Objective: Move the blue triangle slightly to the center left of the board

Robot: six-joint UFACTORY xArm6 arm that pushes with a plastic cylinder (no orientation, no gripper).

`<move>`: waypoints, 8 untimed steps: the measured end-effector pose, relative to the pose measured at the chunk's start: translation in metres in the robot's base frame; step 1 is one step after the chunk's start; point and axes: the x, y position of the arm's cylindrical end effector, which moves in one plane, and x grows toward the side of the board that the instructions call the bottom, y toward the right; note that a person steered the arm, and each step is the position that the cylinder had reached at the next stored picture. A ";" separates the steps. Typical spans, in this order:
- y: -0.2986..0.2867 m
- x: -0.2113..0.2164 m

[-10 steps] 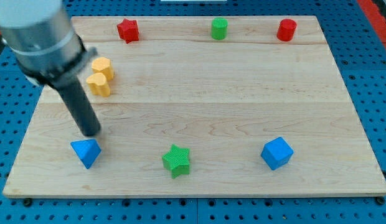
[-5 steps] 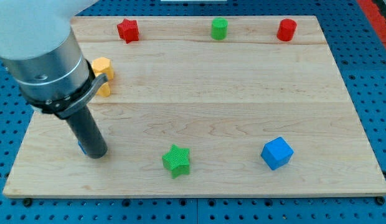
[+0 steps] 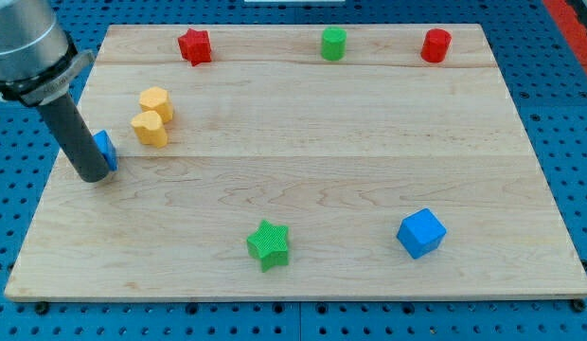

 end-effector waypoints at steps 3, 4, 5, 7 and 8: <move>-0.038 -0.049; -0.066 -0.046; -0.066 -0.056; -0.049 -0.105; -0.037 -0.103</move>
